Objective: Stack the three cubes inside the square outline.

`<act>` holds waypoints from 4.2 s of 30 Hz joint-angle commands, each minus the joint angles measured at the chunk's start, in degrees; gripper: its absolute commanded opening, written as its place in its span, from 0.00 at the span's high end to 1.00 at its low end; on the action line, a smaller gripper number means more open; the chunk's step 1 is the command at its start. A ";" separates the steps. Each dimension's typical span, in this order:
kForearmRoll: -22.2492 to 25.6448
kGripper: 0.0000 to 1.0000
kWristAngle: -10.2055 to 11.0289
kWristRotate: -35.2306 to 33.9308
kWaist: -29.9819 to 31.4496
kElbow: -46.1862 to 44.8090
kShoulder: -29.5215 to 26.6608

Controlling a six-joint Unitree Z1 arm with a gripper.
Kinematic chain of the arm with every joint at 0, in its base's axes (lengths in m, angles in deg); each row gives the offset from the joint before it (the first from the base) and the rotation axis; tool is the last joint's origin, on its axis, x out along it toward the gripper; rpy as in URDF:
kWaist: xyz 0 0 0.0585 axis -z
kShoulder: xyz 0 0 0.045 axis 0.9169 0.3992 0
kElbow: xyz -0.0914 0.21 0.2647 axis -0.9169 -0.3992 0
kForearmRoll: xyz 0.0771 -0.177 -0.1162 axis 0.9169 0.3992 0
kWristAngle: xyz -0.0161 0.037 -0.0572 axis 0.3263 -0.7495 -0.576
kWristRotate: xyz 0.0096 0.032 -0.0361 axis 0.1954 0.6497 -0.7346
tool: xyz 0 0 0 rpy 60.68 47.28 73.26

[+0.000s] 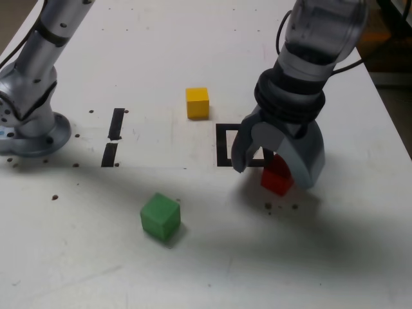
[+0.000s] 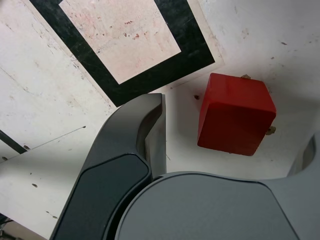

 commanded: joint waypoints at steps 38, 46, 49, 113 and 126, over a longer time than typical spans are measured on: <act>-3.36 1.00 -0.22 -3.26 -1.50 -0.10 -4.10; -3.81 1.00 0.67 -9.40 -4.29 -5.37 -10.55; -4.58 1.00 0.72 -12.21 -5.59 -7.67 -11.52; -20.45 0.10 -6.40 -10.95 -13.58 -26.46 -12.97; -12.31 0.04 -1.45 -14.09 -13.58 -27.94 -22.79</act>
